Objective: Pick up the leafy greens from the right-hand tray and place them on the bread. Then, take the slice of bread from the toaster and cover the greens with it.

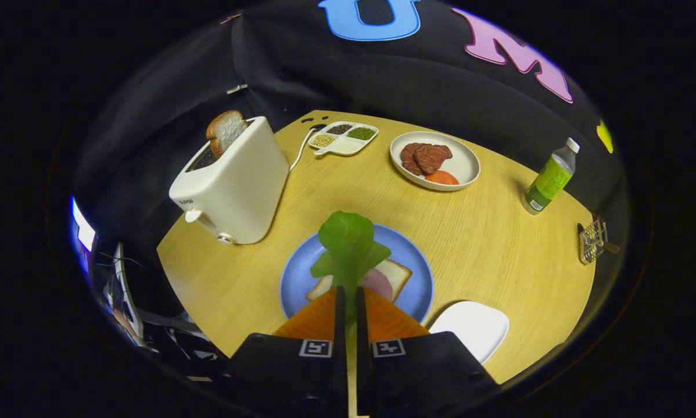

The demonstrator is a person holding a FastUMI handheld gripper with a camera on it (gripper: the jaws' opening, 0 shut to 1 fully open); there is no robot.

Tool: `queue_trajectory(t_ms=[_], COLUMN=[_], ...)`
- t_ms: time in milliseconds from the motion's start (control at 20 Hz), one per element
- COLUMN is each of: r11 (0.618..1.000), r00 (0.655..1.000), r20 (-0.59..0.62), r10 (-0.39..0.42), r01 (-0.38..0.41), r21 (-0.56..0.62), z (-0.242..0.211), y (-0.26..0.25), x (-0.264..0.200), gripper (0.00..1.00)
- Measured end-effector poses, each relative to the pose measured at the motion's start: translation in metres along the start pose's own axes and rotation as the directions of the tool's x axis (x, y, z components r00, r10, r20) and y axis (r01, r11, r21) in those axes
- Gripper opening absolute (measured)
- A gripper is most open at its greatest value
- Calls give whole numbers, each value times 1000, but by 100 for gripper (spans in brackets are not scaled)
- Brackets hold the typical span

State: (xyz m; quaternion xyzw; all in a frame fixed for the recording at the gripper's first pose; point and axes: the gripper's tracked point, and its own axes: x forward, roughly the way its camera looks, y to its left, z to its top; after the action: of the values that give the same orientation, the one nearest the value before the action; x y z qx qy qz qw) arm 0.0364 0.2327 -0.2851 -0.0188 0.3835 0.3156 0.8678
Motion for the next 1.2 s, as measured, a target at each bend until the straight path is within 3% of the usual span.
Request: queue_trajectory(t_ms=[150,200,300,750,950,1150,1200], r11=[999,998,997,994,997,998,997], r00=[999,998,996,986,975,953,946], r20=[24,30,49,127,208,302,324], r10=[-44,-57,-81,-108,-73,-10,5], r01=[44,58,81,111,79,29,18], r21=[-7,-7,-4,-10,-21,-58,-69], z=[6,8,12,29,55,106,121], y=[-6,-9,-12,-16,9,45,55], x=[3,4,3,-21,-38,-58,-61], gripper=[17,39,62,62,65,81,90])
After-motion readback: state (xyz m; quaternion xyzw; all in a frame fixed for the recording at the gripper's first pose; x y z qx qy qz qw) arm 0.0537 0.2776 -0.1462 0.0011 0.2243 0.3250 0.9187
